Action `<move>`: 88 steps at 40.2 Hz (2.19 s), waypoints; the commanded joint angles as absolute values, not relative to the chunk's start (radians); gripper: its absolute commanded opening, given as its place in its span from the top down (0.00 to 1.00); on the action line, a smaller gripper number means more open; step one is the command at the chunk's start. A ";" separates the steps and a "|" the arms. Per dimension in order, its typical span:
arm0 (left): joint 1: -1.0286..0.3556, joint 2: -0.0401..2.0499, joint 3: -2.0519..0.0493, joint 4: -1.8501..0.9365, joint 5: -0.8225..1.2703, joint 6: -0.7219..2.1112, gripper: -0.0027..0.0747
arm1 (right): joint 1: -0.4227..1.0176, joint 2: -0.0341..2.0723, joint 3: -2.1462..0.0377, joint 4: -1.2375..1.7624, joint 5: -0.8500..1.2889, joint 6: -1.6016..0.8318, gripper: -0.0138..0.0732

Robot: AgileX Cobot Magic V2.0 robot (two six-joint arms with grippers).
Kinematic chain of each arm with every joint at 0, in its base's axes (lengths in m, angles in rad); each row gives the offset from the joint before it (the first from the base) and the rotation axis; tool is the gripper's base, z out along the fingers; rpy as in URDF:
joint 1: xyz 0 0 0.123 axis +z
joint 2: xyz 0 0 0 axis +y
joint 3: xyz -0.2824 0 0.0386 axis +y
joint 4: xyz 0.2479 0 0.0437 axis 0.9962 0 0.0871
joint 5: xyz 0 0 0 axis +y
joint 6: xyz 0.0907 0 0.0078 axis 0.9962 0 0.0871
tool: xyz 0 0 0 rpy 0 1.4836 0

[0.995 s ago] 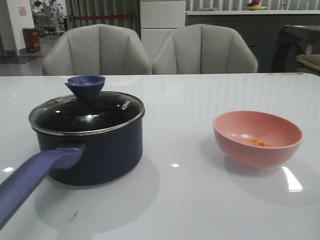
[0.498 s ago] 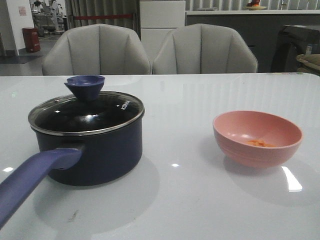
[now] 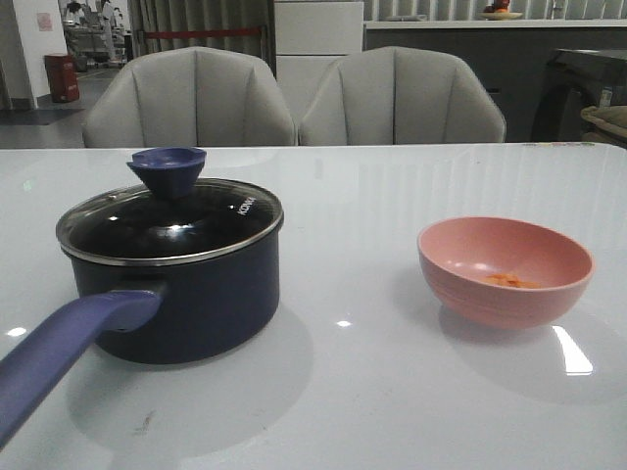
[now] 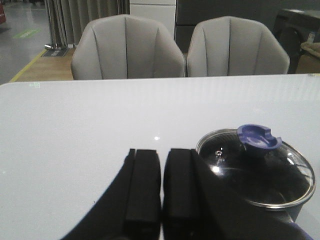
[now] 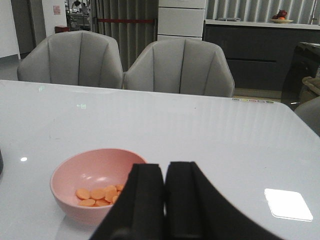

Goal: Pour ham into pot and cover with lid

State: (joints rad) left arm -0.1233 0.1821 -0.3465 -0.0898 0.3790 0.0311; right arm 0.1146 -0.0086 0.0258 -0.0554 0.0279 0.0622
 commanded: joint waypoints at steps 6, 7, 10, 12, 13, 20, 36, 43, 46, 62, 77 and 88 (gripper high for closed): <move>-0.126 0.204 -0.379 -0.095 0.311 0.021 0.82 | 0.110 -0.028 0.036 -0.057 -0.047 0.051 0.66; -0.126 0.204 -0.379 -0.089 0.304 0.021 0.82 | 0.110 -0.028 0.036 -0.057 -0.047 0.051 0.66; -0.126 0.204 -0.379 -0.089 0.286 0.021 0.81 | 0.110 -0.028 0.036 -0.057 -0.047 0.051 0.66; -0.126 0.204 -0.379 -0.083 0.284 0.021 0.81 | 0.110 -0.028 0.036 -0.057 -0.047 0.051 0.66; -0.126 0.204 -0.379 -0.082 0.282 0.021 0.81 | 0.110 -0.028 0.036 -0.057 -0.047 0.051 0.66; -0.126 0.204 -0.379 -0.070 0.280 0.021 0.71 | 0.110 -0.028 0.036 -0.057 -0.047 0.051 0.66; -0.126 0.204 -0.379 -0.095 0.288 0.021 0.28 | 0.110 -0.028 0.036 -0.057 -0.047 0.051 0.66; -0.126 0.204 -0.379 -0.128 0.286 0.021 0.27 | 0.110 -0.028 0.036 -0.057 -0.047 0.051 0.66; -0.126 0.208 -0.393 -0.128 0.303 0.021 0.27 | 0.110 -0.028 0.036 -0.057 -0.047 0.051 0.66; -0.126 0.494 -0.624 -0.128 0.611 0.021 0.13 | 0.110 -0.028 0.036 -0.057 -0.047 0.051 0.66; -0.126 0.930 -0.970 -0.155 0.922 -0.025 0.13 | 0.110 -0.028 0.036 -0.057 -0.047 0.051 0.66; -0.157 1.168 -1.168 -0.158 0.992 -0.094 0.13 | 0.110 -0.028 0.036 -0.057 -0.047 0.051 0.66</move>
State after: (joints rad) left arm -0.1333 1.1382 -1.0938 -0.1401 1.0204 -0.0534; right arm 0.1146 -0.0086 0.0258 -0.0554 0.0279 0.0622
